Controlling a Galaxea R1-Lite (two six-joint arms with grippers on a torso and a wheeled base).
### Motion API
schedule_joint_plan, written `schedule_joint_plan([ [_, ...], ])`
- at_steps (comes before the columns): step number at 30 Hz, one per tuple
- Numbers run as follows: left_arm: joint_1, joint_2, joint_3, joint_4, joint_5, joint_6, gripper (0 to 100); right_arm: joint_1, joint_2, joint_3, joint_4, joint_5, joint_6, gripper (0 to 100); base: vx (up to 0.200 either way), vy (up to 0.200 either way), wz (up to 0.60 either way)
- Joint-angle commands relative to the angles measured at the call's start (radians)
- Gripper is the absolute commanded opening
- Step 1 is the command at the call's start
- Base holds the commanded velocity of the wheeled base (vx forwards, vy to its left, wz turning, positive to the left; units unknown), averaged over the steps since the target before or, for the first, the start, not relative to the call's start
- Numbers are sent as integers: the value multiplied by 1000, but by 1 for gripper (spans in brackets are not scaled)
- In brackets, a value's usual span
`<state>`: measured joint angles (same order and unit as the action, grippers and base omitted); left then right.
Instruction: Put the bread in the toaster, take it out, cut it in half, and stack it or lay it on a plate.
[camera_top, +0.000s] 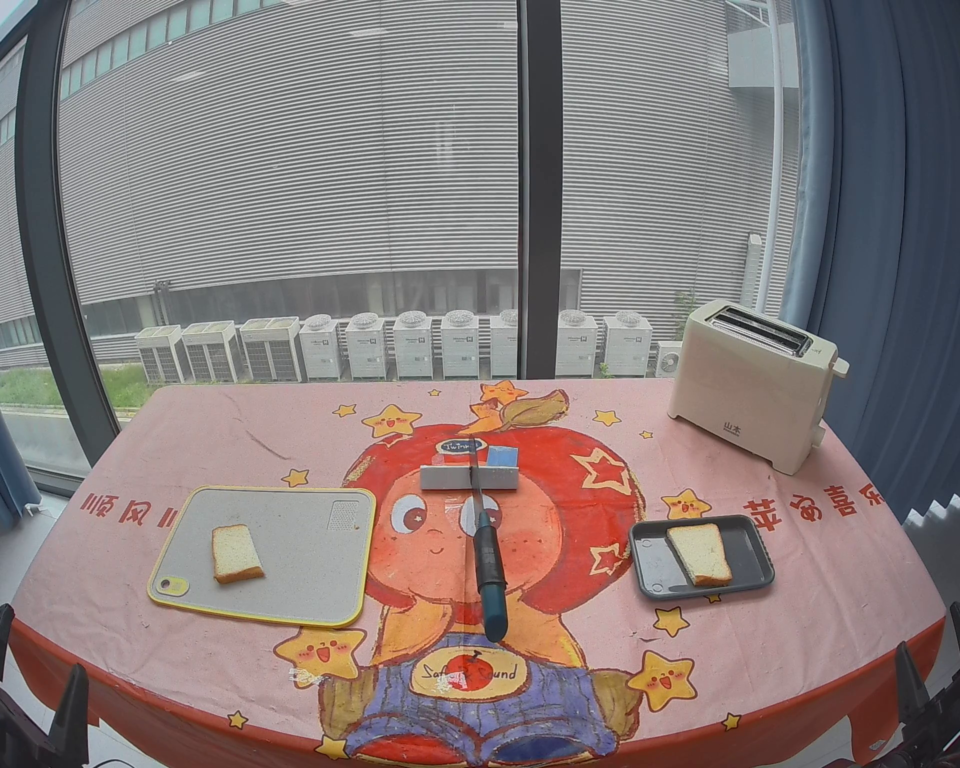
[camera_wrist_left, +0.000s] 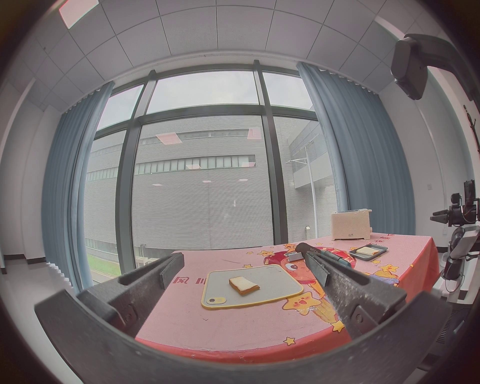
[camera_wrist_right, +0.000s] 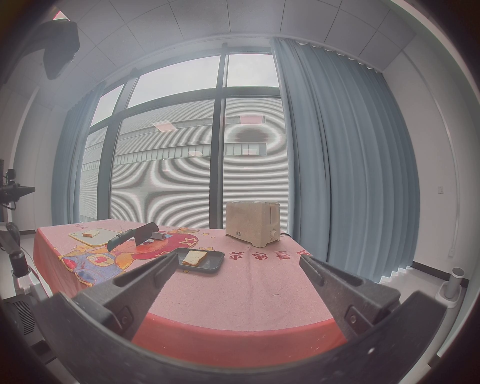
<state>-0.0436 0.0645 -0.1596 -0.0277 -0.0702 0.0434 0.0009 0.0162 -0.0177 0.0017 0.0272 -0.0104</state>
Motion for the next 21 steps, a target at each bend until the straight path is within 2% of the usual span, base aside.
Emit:
schedule_joint_plan([
  [1,-5,123,-26,-6,1,-2,100,1,-15,18,0,0,0,100,0,0,0],
  [5,-4,186,-52,-1,10,-4,100,1,-15,18,0,0,0,100,0,0,0],
  [9,-2,293,-83,-8,7,-23,100,1,-15,18,0,0,0,100,0,0,0],
  [12,-4,371,-112,-9,1,-69,100,1,-15,18,0,0,0,100,0,0,0],
  [13,-4,371,-112,-9,1,-69,100,1,-15,18,0,0,0,100,0,0,0],
  [14,-4,413,-140,-8,1,-105,100,1,-15,18,0,0,0,100,0,0,0],
  [15,-4,423,-146,-8,1,-111,100,1,-15,18,0,0,0,100,0,0,0],
  [21,-1,566,-212,-8,9,-191,100,1,-15,18,0,0,0,100,0,0,0],
])
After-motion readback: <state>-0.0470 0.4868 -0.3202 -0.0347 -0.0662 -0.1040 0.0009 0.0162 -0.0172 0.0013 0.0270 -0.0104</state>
